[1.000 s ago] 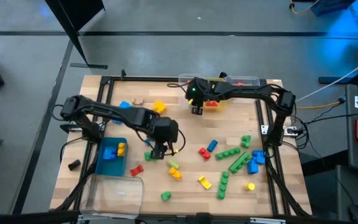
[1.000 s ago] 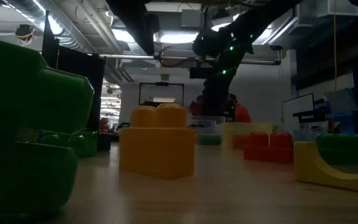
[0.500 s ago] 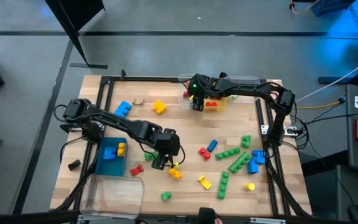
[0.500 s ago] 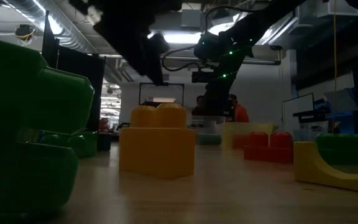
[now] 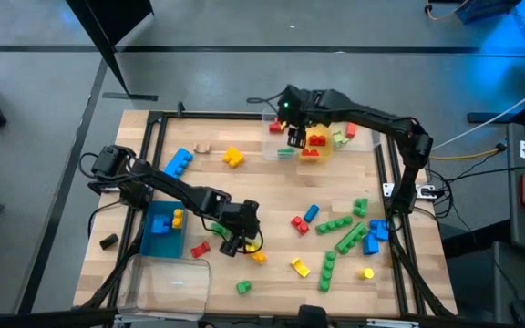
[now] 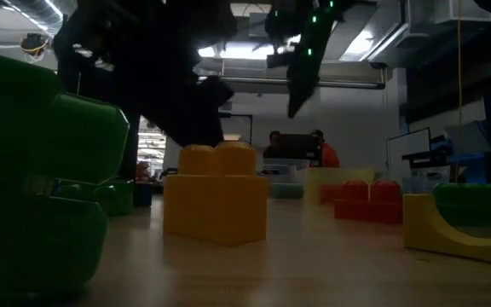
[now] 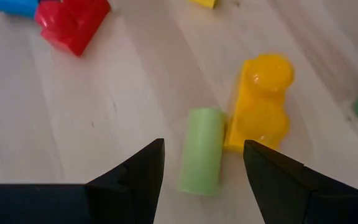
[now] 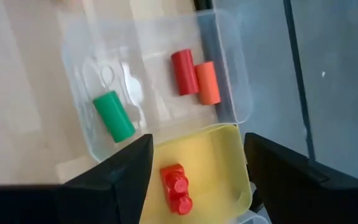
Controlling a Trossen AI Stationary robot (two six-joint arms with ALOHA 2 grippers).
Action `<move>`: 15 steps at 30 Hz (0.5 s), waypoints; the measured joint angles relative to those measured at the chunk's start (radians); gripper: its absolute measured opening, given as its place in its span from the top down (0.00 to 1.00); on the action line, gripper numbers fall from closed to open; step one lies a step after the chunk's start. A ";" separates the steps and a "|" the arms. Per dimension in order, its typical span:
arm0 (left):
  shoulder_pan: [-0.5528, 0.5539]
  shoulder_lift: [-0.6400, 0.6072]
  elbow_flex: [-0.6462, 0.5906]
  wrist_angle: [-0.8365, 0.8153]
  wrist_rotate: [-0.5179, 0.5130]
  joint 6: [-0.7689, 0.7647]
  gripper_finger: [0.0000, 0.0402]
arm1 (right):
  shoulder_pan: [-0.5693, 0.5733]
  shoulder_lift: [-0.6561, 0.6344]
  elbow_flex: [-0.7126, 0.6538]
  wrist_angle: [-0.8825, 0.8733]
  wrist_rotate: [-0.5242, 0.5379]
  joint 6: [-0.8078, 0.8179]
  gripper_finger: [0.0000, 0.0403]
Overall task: Sort blocks by size
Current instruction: Put the light green cylindrical block into the top left transparent bin
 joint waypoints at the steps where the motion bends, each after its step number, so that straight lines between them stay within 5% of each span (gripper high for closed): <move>1: 0.000 0.000 -0.011 0.014 0.000 -0.003 0.49 | 0.000 0.000 0.031 -0.026 -0.010 0.012 0.37; 15: 0.001 0.030 -0.096 0.146 0.000 0.000 0.49 | 0.001 0.000 0.368 -0.355 -0.221 0.106 0.37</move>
